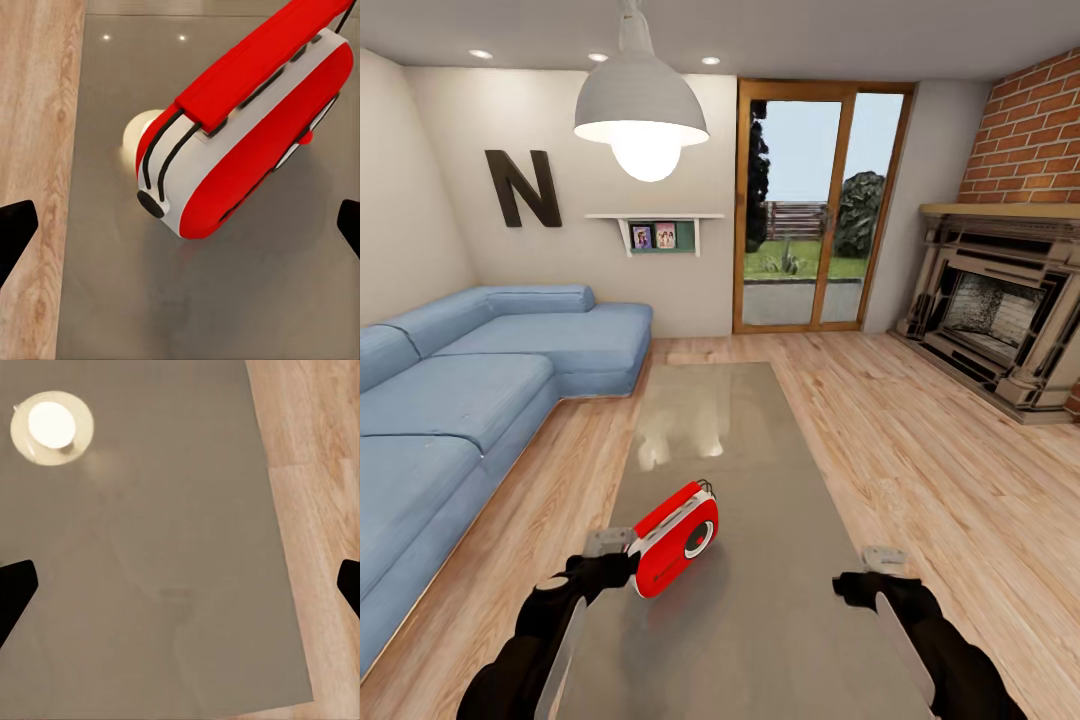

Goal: Turn on the radio receiver that's on the table in the living room.

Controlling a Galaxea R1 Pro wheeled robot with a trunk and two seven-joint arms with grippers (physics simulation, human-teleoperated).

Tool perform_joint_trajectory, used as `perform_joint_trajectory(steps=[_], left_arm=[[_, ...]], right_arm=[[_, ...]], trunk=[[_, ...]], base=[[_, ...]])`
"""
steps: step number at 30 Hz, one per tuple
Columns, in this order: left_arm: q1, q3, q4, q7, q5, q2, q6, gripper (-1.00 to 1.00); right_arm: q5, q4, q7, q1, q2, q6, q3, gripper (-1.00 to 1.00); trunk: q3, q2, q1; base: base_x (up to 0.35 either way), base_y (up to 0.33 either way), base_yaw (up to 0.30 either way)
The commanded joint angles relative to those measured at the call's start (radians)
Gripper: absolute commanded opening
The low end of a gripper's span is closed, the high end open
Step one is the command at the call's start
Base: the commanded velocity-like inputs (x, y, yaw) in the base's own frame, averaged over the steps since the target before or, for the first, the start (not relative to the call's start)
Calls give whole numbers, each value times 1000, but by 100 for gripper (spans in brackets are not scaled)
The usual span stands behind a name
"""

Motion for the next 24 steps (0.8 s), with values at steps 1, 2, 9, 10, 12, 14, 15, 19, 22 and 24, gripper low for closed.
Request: perform_joint_trajectory(steps=[1, 2, 9, 10, 12, 14, 15, 19, 22, 24], left_arm=[[0, 0, -1, 0, 0, 0, 0, 100], [0, 0, -2, 0, 0, 0, 0, 100], [0, -8, -12, 1, 0, 0, 1, 100], [0, -9, -13, 1, 0, 0, 1, 100], [0, -10, -13, 1, 0, 0, 2, 100], [0, -10, -13, 1, 0, 0, 1, 100], [0, -10, -13, 1, 0, 0, 1, 100], [0, -11, -12, 0, 0, 1, 2, 100], [0, -11, -12, 0, 0, 1, 0, 100], [0, -11, -12, 0, 0, 2, 0, 100]], right_arm=[[0, -8, 0, 0, 0, 3, 0, 100], [0, -15, 0, 0, -1, 5, 0, 100], [0, -150, -59, 0, -7, 83, 0, 100], [0, -164, -63, 0, -7, 90, 0, 100], [-1, -182, -66, 0, -7, 96, 0, 100], [-1, -196, -68, 0, -7, 99, 0, 100], [-1, -199, -68, 0, -7, 100, 0, 100], [-3, -210, -69, 0, -6, 103, 0, 100], [-2, -211, -69, 0, -6, 103, 0, 100], [-2, -211, -69, 0, -6, 102, 0, 100]], trunk=[[0, 0, 0], [0, 0, 0], [0, 0, 0], [0, 0, 0], [0, 0, 0], [0, 0, 0], [0, 0, 0], [0, 0, 0], [0, 0, 0], [0, 0, 0]], base=[[0, 0, 0], [0, 0, 0], [0, 0, 0], [0, 0, 0], [0, 0, 0], [0, 0, 0], [0, 0, 0], [0, 0, 0], [0, 0, 0], [0, 0, 0]])
